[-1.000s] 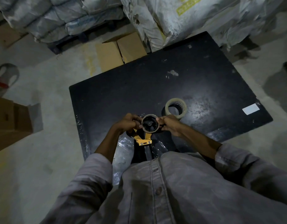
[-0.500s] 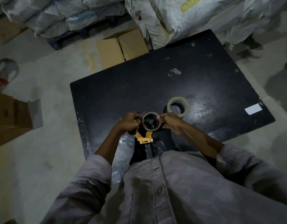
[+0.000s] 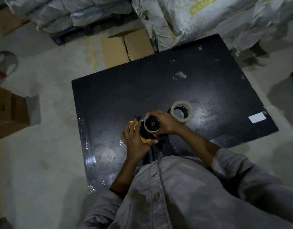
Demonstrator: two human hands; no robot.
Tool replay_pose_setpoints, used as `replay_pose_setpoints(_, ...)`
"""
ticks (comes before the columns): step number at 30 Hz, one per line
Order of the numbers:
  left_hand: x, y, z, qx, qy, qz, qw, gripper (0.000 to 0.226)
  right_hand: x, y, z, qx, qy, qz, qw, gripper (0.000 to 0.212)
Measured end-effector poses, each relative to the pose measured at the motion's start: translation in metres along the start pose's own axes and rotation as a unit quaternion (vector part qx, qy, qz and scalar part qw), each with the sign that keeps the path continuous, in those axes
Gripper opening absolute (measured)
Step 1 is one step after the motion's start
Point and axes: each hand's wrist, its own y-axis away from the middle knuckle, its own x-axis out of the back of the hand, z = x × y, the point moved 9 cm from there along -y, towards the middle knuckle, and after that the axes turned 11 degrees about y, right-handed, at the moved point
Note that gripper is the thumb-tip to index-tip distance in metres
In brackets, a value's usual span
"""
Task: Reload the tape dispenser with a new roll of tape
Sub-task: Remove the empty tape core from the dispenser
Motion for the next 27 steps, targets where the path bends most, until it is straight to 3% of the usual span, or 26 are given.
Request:
replay_pose_setpoints(3,-0.012,0.017,-0.005,0.003,-0.070,-0.004,0.998,0.121,0.012,0.001,-0.003,0.022,0.019,-0.012,1.000,0.110)
replay_pose_setpoints(6,-0.016,0.021,-0.001,0.001,-0.106,0.025,0.994,0.087,0.023,-0.002,-0.014,0.051,0.062,-0.022,0.997,0.105)
replay_pose_setpoints(10,-0.027,0.027,-0.005,-0.068,-0.148,0.031,0.986,0.047,0.030,-0.005,-0.017,0.067,0.091,-0.043,0.993,0.103)
replay_pose_setpoints(15,-0.035,0.028,-0.006,-0.087,-0.209,-0.022,0.974,0.046,0.030,-0.001,-0.018,0.115,0.120,-0.058,0.984,0.102)
replay_pose_setpoints(27,-0.033,0.026,-0.006,-0.086,-0.223,-0.026,0.971,0.047,0.021,-0.003,-0.030,0.145,0.144,-0.084,0.975,0.102)
